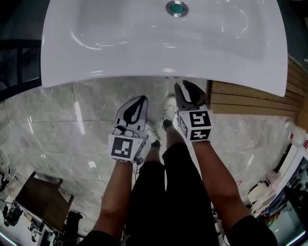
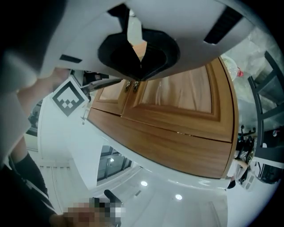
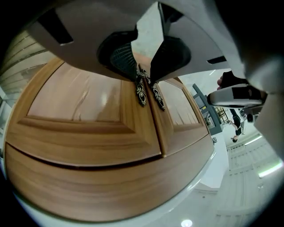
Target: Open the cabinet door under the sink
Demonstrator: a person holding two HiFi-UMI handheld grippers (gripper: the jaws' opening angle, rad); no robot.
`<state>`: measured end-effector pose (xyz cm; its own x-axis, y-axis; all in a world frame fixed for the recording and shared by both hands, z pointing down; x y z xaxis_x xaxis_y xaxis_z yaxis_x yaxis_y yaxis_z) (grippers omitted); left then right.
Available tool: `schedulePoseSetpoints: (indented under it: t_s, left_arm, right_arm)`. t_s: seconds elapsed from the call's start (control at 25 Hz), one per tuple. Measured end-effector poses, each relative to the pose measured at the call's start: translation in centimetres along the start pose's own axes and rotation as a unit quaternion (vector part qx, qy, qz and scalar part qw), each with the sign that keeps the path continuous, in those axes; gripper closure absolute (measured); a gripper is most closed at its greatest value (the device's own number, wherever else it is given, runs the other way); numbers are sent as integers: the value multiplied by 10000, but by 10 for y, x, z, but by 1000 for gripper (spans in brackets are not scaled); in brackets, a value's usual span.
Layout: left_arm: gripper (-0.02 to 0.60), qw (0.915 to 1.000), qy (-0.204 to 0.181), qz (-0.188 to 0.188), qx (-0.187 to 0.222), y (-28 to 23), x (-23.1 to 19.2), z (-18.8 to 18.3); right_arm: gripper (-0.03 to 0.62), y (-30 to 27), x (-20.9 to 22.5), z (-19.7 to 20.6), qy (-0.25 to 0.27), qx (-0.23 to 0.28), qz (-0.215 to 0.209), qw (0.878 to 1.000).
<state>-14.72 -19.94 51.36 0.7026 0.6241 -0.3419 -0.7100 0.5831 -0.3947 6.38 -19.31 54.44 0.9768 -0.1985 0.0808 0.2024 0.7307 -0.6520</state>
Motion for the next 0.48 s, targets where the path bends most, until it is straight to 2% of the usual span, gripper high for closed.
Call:
schedulePoseSetpoints:
  t_s: [0.48]
  left_arm:
    - [560, 9999, 109, -16, -52, -13, -13, 15]
  right_arm:
    - [450, -34, 8, 2, -508, -108, 43, 9986]
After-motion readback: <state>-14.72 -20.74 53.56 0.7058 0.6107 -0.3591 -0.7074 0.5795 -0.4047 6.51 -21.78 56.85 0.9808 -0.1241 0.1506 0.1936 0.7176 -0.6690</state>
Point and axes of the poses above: the fingertips, and each gripper's own axes: y backward along the fingers, x to its right, z out of its underside, the point moved 10 cm from there along y, backward along the fingers, and after that the axes turned 4 degrees about y, right-handed, at the moved point
